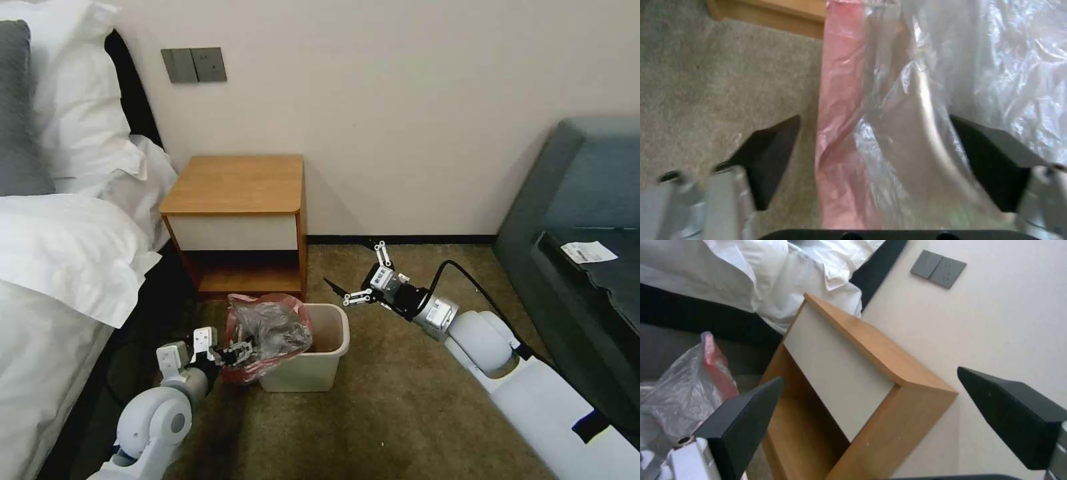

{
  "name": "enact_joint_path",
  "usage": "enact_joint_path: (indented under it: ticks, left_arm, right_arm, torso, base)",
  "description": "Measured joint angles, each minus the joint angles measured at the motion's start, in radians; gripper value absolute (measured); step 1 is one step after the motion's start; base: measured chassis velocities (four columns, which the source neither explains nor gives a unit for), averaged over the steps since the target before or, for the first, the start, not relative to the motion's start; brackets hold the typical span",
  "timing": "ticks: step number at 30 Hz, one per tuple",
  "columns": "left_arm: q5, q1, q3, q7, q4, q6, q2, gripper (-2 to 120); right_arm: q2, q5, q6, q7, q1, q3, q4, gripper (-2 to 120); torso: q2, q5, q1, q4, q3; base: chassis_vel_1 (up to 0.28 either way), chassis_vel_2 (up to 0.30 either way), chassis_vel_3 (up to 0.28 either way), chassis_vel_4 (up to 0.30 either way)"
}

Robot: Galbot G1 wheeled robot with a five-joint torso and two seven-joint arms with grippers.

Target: Pick up the garbage bag from the table and place it over the trash can.

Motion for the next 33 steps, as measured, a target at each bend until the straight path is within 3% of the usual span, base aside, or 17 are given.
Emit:
enact_joint_path:
  ticks: [2,4,5,8,10,21,33]
  left_arm:
    - [0.0,-0.004,0.005,0.002,0.009,0.003,-0.001,72]
    - [-0.001,-0.004,0.006,0.003,0.01,0.004,-0.001,69]
    - [-0.001,-0.007,0.011,0.007,0.014,0.009,-0.001,59]
    - [-0.001,-0.009,0.014,0.01,0.015,0.011,-0.001,53]
    - [-0.001,-0.012,0.017,0.015,0.019,0.012,-0.002,41]
    - [0.008,-0.009,0.025,0.022,0.024,0.013,-0.013,5]
    - [0.057,-0.001,0.021,0.021,0.014,0.0,-0.049,3]
  right_arm:
    - [0.0,0.0,0.001,-0.001,-0.004,0.003,0.006,100]
    - [0.0,0.0,0.001,-0.001,-0.005,0.003,0.007,100]
    - [-0.002,0.0,0.001,-0.001,-0.006,0.004,0.009,100]
    - [-0.003,0.0,0.002,-0.001,-0.007,0.007,0.01,100]
    - [-0.004,0.001,0.003,-0.001,-0.008,0.008,0.015,100]
    - [-0.002,0.0,0.003,0.0,-0.012,0.008,0.023,100]
    - [0.007,0.002,0.001,0.029,-0.003,-0.007,0.028,100]
  torso:
    - [0.0,0.0,0.0,0.0,0.0]
    - [0.0,0.0,0.0,-0.0001,0.0]
    - [0.0,0.0,0.0,0.0,0.0]
    - [0.0,0.0001,0.0,0.0,0.0]
    - [0.0,0.0002,0.0,0.0,0.0]
    - [0.0,0.0,0.0,0.0001,0.0]
    - [0.0,-0.0003,0.0,0.0,0.0]
  base:
    - [0.0,0.0,0.0,0.0]
    - [0.0,0.0,0.0,0.0]
    - [0.0,0.0,0.0,0.0]
    - [0.0,0.0,0.0,0.0]
    - [0.0,0.0,0.0,0.0]
    - [0.0,0.0,0.0,0.0]
    - [0.0,0.0,0.0,0.0]
